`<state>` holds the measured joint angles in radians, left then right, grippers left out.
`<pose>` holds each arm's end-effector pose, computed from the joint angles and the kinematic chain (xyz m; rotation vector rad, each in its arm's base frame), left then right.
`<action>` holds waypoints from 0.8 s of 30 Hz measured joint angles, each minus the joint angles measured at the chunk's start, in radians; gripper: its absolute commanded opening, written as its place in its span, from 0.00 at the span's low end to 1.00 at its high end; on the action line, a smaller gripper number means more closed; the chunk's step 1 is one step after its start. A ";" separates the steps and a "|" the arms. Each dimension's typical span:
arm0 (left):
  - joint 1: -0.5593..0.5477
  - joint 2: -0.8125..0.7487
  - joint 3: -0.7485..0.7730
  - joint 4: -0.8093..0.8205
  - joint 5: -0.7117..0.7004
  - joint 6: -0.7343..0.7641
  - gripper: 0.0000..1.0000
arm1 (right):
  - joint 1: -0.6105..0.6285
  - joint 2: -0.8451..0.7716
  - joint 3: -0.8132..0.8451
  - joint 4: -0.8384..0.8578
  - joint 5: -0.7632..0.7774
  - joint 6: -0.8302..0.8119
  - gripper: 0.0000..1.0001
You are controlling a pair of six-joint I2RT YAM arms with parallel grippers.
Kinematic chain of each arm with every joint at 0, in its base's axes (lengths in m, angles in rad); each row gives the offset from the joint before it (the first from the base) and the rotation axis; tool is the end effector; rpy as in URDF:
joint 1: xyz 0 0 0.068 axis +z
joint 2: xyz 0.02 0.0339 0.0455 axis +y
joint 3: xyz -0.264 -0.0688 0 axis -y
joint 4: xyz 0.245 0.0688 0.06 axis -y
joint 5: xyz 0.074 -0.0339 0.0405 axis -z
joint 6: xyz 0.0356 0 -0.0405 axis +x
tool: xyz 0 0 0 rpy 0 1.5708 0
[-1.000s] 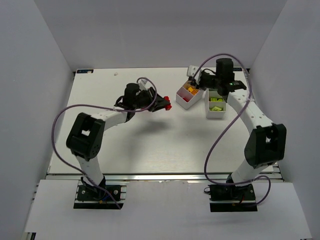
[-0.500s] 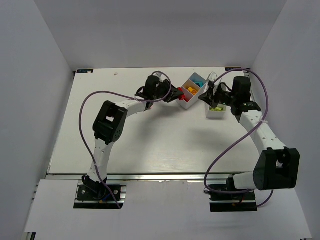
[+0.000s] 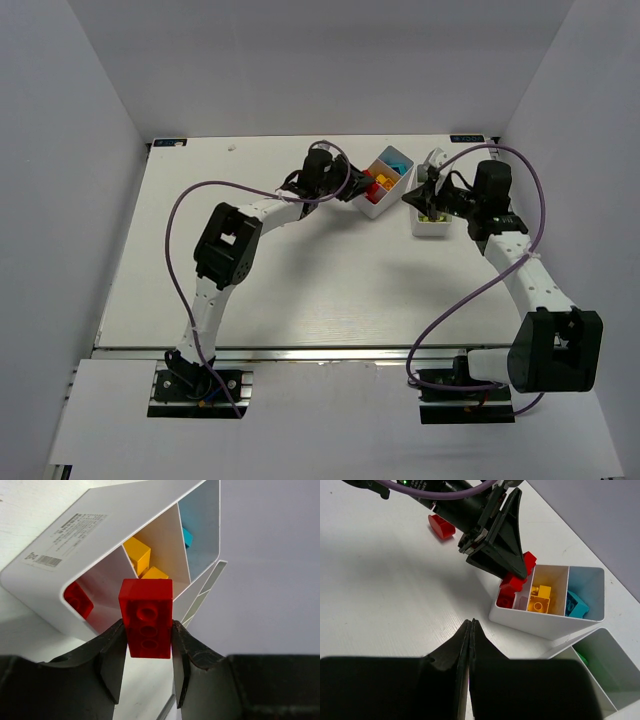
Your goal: Sort the legos into containers by color
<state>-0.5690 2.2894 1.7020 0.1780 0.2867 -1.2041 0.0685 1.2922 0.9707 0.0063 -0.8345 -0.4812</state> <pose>0.4412 -0.2941 0.1833 -0.5006 2.2063 -1.3507 0.2894 0.0463 0.3165 -0.9996 1.5056 0.4906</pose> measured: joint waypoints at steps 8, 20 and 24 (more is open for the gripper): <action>-0.016 0.032 0.041 -0.057 -0.027 -0.006 0.65 | -0.014 -0.014 -0.018 0.013 -0.008 0.010 0.00; -0.016 0.010 0.053 -0.117 -0.083 0.043 0.51 | -0.023 -0.026 -0.019 0.010 -0.035 -0.003 0.42; -0.015 -0.105 -0.038 -0.179 -0.152 0.130 0.42 | -0.024 -0.026 -0.018 -0.038 -0.051 -0.052 0.66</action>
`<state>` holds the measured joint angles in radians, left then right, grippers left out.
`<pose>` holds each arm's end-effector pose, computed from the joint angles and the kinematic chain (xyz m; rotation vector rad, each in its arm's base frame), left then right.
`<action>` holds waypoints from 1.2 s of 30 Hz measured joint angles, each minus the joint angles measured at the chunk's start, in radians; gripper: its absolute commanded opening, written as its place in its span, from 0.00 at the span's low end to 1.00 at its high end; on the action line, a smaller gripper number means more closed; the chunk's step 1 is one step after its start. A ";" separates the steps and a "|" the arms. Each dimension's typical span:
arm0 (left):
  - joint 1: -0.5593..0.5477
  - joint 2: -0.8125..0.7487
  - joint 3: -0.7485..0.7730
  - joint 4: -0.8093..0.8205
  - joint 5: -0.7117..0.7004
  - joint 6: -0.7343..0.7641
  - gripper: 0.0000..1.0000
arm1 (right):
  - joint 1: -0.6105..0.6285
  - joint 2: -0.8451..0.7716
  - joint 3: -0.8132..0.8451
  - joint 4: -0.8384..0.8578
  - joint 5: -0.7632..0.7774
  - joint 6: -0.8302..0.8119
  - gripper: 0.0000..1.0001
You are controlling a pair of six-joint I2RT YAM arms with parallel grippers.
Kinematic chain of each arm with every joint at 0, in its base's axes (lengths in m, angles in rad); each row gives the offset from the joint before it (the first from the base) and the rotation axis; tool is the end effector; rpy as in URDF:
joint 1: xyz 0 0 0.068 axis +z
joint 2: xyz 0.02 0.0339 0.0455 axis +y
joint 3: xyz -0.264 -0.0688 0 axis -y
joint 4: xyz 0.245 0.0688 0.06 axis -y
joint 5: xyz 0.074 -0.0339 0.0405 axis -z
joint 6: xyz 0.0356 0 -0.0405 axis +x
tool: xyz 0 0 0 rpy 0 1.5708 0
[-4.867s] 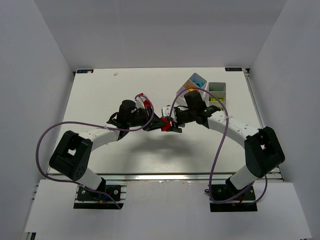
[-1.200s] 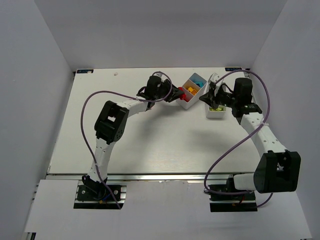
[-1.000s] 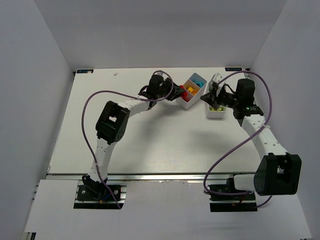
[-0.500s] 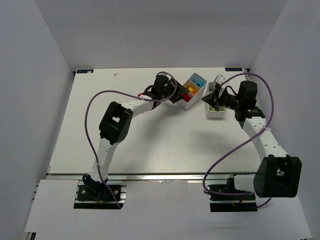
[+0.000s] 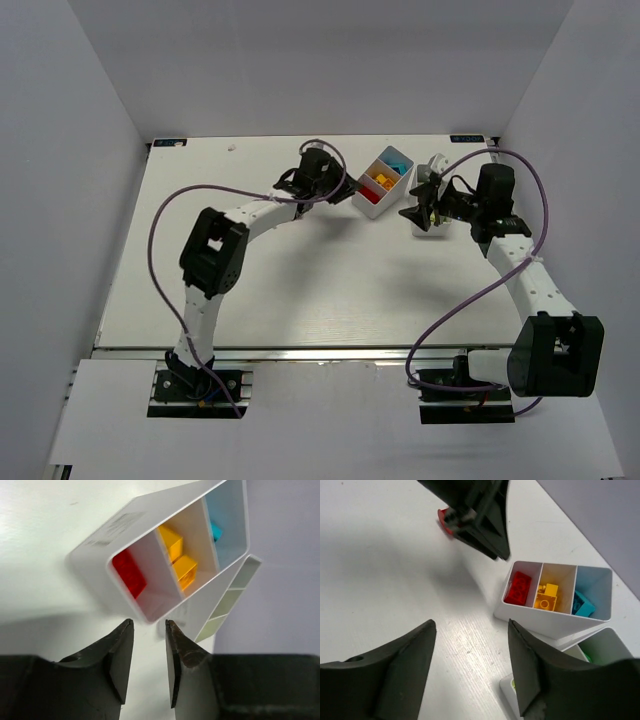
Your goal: Sort the legos into containers by color
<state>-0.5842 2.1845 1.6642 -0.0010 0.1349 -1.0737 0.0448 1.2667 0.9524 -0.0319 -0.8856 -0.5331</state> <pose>0.4221 -0.2848 0.2052 -0.4697 2.2514 -1.0857 0.2818 0.0402 0.3140 -1.0405 1.4873 0.5000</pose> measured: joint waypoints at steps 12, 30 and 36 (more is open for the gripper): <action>0.125 -0.317 -0.252 -0.437 -0.290 0.117 0.96 | 0.000 0.036 0.000 -0.079 -0.008 -0.035 0.78; 0.240 -0.019 -0.005 -0.558 -0.266 -0.225 0.95 | 0.006 0.040 -0.003 -0.081 -0.007 -0.050 0.79; 0.240 -0.012 -0.001 -0.571 -0.249 -0.285 0.84 | 0.007 0.040 -0.021 -0.082 -0.006 -0.053 0.79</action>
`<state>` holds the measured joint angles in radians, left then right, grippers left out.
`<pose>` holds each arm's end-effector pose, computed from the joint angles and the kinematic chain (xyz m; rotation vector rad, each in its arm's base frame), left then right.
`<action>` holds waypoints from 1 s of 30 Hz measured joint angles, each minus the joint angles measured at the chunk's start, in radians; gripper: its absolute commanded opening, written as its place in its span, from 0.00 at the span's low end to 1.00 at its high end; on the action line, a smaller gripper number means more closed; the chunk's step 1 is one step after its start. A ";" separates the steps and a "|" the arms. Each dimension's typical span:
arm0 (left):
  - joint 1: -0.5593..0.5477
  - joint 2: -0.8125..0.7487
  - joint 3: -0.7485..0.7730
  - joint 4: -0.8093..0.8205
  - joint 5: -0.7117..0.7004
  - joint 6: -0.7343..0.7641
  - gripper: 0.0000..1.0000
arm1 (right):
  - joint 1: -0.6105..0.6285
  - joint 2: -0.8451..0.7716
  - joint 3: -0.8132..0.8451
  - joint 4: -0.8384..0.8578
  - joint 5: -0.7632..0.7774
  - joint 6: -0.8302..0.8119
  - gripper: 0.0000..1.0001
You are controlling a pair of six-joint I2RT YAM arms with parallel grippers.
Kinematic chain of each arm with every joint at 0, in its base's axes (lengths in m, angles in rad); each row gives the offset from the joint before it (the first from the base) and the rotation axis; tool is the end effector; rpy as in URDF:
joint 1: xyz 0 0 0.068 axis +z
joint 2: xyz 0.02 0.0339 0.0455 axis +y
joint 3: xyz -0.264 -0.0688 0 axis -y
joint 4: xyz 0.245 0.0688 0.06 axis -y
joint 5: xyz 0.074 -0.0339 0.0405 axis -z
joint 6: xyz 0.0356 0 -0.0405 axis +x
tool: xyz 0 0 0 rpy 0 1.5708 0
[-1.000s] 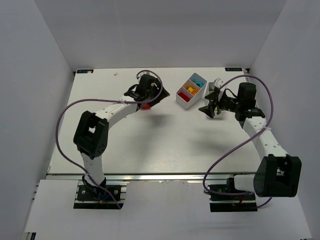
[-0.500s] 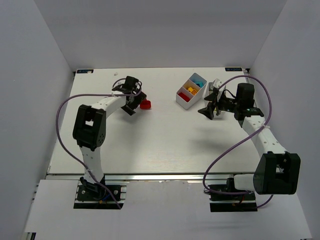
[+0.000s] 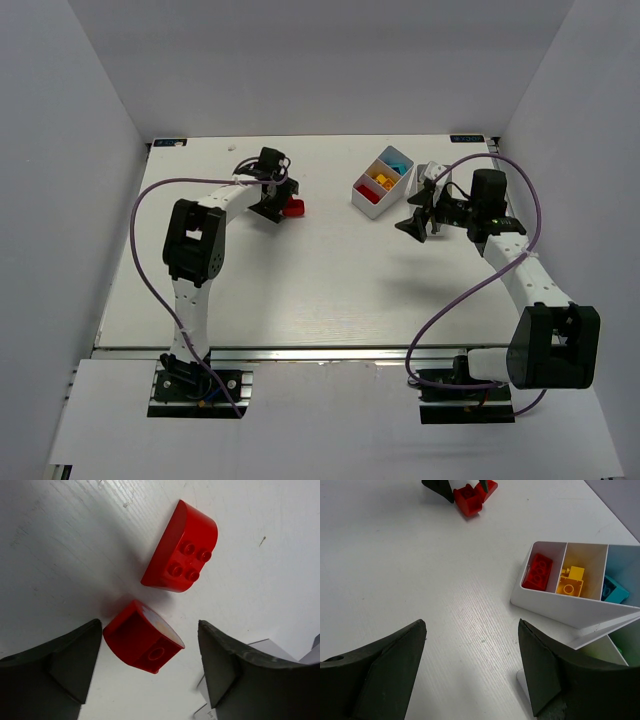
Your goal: Sort the legos into containers by color
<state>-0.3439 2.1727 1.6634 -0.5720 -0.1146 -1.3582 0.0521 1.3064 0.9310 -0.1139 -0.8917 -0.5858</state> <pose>0.4383 -0.1526 0.1675 -1.3481 2.3464 -0.4059 0.2842 0.0426 0.2890 -1.0751 1.5768 0.5553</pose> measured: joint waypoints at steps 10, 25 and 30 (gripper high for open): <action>0.002 -0.004 -0.040 0.039 0.038 -0.027 0.53 | 0.000 0.000 0.000 0.002 0.000 -0.002 0.79; -0.008 -0.114 -0.229 0.214 0.222 0.042 0.20 | 0.000 -0.008 0.000 0.003 0.008 -0.002 0.79; -0.047 -0.117 -0.214 0.302 0.286 0.053 0.19 | 0.000 -0.030 0.000 0.006 0.028 -0.002 0.79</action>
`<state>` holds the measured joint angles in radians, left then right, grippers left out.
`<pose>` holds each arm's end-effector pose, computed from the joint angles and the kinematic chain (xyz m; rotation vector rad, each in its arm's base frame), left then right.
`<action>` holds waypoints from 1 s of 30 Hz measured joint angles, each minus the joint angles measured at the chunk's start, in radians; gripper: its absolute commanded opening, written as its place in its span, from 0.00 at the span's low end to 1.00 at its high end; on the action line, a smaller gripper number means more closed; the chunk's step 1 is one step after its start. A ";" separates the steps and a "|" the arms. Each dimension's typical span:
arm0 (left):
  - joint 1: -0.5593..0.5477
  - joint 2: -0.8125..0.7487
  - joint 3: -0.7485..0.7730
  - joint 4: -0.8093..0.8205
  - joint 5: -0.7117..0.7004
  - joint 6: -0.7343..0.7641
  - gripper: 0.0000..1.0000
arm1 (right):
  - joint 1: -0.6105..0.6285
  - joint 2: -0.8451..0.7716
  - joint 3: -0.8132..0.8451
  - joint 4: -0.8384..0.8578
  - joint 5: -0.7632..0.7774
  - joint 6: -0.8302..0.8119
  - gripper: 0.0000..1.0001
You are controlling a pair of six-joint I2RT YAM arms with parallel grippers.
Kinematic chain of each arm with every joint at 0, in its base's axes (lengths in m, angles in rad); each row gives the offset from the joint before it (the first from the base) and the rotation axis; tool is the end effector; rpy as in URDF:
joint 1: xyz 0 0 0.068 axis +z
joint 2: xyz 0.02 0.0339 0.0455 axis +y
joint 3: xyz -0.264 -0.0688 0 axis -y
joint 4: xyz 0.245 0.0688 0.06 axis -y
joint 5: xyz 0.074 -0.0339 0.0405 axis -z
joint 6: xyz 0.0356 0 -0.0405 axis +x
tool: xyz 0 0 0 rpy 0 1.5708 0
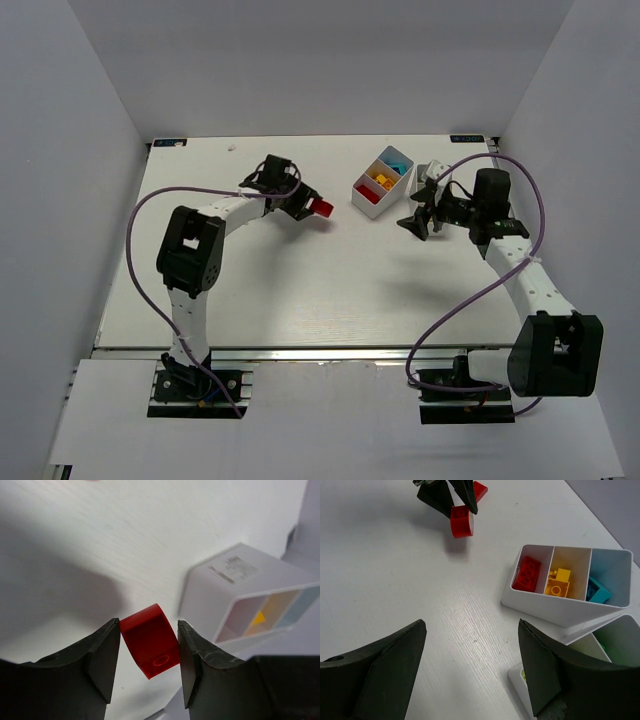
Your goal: Sort the legos into containers by color
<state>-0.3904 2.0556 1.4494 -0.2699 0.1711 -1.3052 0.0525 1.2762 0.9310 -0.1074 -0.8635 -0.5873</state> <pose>0.4123 -0.1762 0.1730 -1.1049 2.4325 -0.8764 0.2797 0.0418 0.2972 -1.0681 1.5593 0.5068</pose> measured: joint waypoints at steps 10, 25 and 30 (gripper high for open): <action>-0.106 0.069 0.249 0.101 0.062 0.028 0.19 | -0.008 -0.054 -0.023 0.013 0.022 0.000 0.79; -0.144 0.271 0.472 0.068 0.049 0.083 0.25 | -0.031 -0.073 -0.034 0.016 0.024 0.005 0.80; -0.148 0.296 0.491 0.047 0.046 0.087 0.46 | -0.034 -0.073 -0.039 0.025 0.024 0.005 0.80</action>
<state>-0.5385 2.3520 1.9400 -0.2230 0.2173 -1.2182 0.0189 1.2030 0.8917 -0.0822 -0.8398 -0.5823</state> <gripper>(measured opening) 0.556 0.795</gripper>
